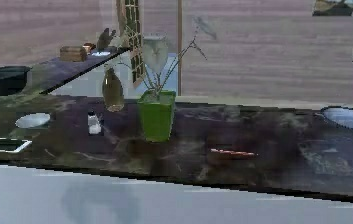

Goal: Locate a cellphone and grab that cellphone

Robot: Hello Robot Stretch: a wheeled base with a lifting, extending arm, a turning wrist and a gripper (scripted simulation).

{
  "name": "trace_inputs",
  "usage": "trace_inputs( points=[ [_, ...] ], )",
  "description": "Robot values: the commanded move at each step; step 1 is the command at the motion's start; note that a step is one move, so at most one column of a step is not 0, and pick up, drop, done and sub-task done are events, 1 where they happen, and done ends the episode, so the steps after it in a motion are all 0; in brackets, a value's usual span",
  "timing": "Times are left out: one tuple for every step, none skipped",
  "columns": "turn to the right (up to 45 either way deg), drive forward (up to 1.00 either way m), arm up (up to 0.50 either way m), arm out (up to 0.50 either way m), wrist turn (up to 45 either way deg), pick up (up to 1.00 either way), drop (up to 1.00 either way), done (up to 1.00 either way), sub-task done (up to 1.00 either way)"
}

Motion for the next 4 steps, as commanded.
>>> trace_inputs(
  points=[
    [-45.0, 0.0, 0.0, 0.0, 0.0, 0.0, 0.0, 0.0, 0.0],
    [-45.0, 0.0, 0.0, 0.0, 0.0, 0.0, 0.0, 0.0, 0.0],
    [-39.0, 0.0, 0.0, 0.0, 0.0, 0.0, 0.0, 0.0, 0.0],
    [45.0, 0.0, 0.0, 0.0, 0.0, 0.0, 0.0, 0.0, 0.0]
  ],
)
